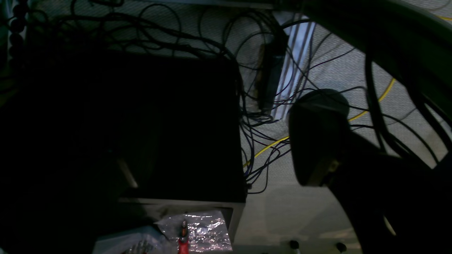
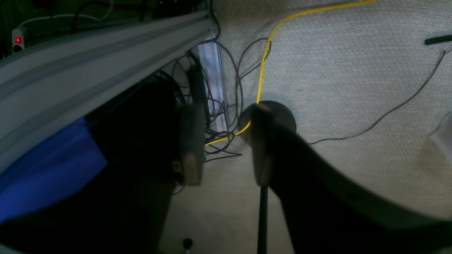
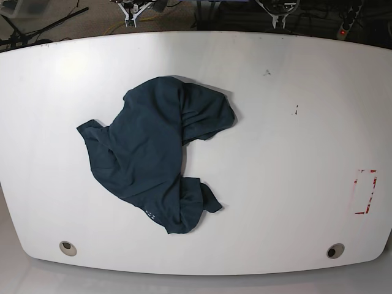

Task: Fold the T-shirt properly

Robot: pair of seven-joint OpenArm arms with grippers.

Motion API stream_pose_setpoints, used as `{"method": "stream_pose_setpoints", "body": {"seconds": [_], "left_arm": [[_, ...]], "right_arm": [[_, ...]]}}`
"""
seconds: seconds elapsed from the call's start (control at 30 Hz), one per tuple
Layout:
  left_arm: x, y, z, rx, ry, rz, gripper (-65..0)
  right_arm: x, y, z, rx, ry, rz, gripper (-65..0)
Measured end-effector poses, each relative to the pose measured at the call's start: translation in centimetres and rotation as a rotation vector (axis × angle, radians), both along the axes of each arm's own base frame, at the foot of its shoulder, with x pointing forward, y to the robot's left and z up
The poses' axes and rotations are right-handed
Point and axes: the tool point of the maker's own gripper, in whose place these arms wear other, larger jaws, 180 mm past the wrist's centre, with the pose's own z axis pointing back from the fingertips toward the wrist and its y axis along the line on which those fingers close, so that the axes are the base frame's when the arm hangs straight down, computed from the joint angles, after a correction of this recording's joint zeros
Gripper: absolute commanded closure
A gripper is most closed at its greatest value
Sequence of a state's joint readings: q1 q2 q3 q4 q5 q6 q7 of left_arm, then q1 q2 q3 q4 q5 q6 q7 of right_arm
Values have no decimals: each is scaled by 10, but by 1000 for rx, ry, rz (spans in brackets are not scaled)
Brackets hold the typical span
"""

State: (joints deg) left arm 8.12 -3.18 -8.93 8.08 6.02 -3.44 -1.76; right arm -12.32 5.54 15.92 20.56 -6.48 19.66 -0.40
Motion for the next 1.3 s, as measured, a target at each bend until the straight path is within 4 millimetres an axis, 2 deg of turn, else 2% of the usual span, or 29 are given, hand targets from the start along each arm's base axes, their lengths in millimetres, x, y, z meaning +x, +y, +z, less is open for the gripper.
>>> {"method": "stream_pose_setpoints", "body": {"seconds": [0.03, 0.07, 0.1, 0.17, 0.23, 0.33, 0.57, 0.83, 1.0, 1.17, 1.3], "left_arm": [[-18, 11, 5, 15, -18, -6, -526], [-18, 11, 5, 15, -18, -6, -526], [2, 8, 2, 9, -32, 1, -526], [-4, 6, 1, 11, 28, -3, -526], [9, 2, 0, 3, -25, 3, -526], [12, -1, 0, -7, -26, 3, -526], [12, 4, 0, 5, -33, 2, -526], [-6, 7, 5, 17, -77, -7, -526], [9, 19, 18, 49, -190, -40, -526], [1, 28, 34, 72, -184, -70, -526], [-1, 32, 56, 89, -234, -104, -526]], "right_arm": [[-12, -5, 1, -12, 14, 13, -203], [-12, -5, 1, -12, 14, 13, -203], [-6, 1, 0, -3, 6, 9, -203], [-2, 8, -1, 3, 7, 4, -203], [5, 19, -1, 27, -5, 2, -203], [12, 25, 0, 43, -22, -6, -203], [1, 12, 0, 15, -3, -2, -201], [2, 12, 4, 5, -76, -28, -201], [-13, 4, 16, -24, -107, -11, -201], [-19, 8, 34, -32, -133, 26, -201], [-20, 8, 52, -47, -164, 52, -201]]}}
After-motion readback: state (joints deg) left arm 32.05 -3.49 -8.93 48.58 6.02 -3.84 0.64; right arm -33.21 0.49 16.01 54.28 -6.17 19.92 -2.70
